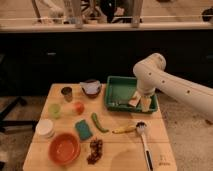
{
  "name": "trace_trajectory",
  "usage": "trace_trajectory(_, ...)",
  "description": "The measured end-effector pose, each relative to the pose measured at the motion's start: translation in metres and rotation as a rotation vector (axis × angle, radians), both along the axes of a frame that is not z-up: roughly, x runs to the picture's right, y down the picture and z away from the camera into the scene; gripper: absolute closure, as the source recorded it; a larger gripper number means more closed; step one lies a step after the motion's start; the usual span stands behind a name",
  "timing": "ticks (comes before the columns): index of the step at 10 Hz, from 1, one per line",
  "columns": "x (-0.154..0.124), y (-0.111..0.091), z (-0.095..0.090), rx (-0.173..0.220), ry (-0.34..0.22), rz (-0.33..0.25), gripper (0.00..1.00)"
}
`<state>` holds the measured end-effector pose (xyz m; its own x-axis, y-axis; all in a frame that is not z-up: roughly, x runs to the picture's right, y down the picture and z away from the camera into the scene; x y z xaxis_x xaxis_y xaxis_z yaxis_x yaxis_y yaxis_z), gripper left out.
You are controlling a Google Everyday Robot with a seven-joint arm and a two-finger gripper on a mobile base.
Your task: Place fork in table surface
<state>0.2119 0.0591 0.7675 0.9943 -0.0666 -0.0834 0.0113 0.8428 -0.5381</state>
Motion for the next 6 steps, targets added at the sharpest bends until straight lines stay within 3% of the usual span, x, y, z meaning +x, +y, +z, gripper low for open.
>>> trace_trajectory(6,-0.0012,-0.0011,0.0013,0.006,0.000,0.000,0.20)
